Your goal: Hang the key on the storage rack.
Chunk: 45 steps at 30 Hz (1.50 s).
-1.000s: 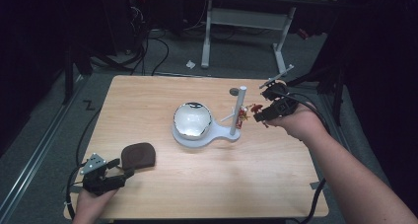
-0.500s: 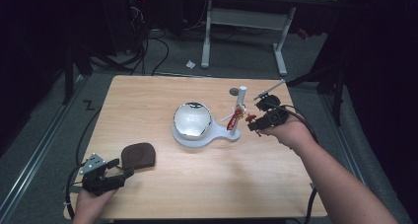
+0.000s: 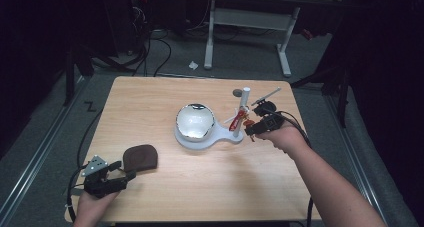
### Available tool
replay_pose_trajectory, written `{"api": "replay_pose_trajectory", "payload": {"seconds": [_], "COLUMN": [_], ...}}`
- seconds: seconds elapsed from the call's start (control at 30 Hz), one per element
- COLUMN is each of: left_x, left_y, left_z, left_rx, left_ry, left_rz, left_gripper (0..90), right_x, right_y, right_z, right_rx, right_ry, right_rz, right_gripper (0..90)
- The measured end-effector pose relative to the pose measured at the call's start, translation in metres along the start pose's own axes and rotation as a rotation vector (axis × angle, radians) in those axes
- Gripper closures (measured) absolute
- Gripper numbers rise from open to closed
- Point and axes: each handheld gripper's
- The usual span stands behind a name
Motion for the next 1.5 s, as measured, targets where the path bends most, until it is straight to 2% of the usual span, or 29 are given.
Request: {"api": "replay_pose_trajectory", "payload": {"seconds": [0.1, 0.2, 0.43, 0.57, 0.7, 0.8, 0.87, 0.97, 1.07, 1.2, 1.3, 1.4, 1.5], "left_x": [0.001, 0.002, 0.005, 0.005, 0.006, 0.005, 0.005, 0.006, 0.006, 0.007, 0.007, 0.009, 0.01], "left_y": [0.0, 0.0, -0.002, -0.003, -0.004, -0.004, -0.004, -0.003, -0.003, -0.002, 0.0, 0.001, 0.002], "left_z": [0.0, -0.001, -0.002, -0.002, -0.002, -0.001, -0.001, -0.001, -0.001, 0.0, 0.001, 0.002, 0.002], "left_rx": [-0.01, -0.009, -0.007, -0.021, -0.021, -0.015, -0.008, -0.001, 0.003, 0.008, 0.019, 0.046, 0.064], "left_ry": [-0.004, 0.002, 0.008, 0.004, -0.001, -0.003, -0.003, 0.0, 0.0, 0.003, 0.002, -0.007, 0.001], "left_rz": [-0.012, -0.02, -0.038, -0.067, -0.071, -0.074, -0.072, -0.067, -0.059, -0.05, -0.038, -0.012, -0.006], "left_gripper": [25.3, 25.7, 25.8, 26.3, 26.7, 26.7, 26.6, 26.6, 27.1, 27.3, 27.4, 26.7, 26.6], "right_x": [-0.001, -0.003, -0.015, -0.028, -0.047, -0.06, -0.068, -0.081, -0.093, -0.112, -0.127, -0.14, -0.154], "right_y": [0.0, -0.002, -0.006, -0.012, -0.016, -0.018, -0.019, -0.023, -0.025, -0.027, -0.027, -0.025, -0.024], "right_z": [0.0, -0.006, -0.024, -0.03, -0.029, -0.028, -0.027, -0.024, -0.018, -0.007, 0.003, 0.011, 0.019], "right_rx": [0.011, 0.015, -0.018, -0.037, -0.054, -0.081, -0.109, -0.16, -0.167, -0.168, -0.157, -0.14, -0.13], "right_ry": [-0.003, 0.0, 0.023, 0.068, 0.099, 0.123, 0.163, 0.208, 0.245, 0.283, 0.316, 0.354, 0.396], "right_rz": [0.014, 0.006, -0.003, -0.011, -0.007, -0.026, -0.018, -0.045, -0.044, -0.049, -0.035, -0.014, 0.0], "right_gripper": [60.4, 60.4, 57.9, 55.1, 53.5, 53.6, 55.8, 54.8, 52.3, 50.6, 49.8, 47.9, 46.9]}}
Point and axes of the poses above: each handheld gripper's, and its own axes: z roughly forward along the jaws, x roughly out of its top, y roughly to its right, and after that the axes turned 9 degrees about y, right-handed
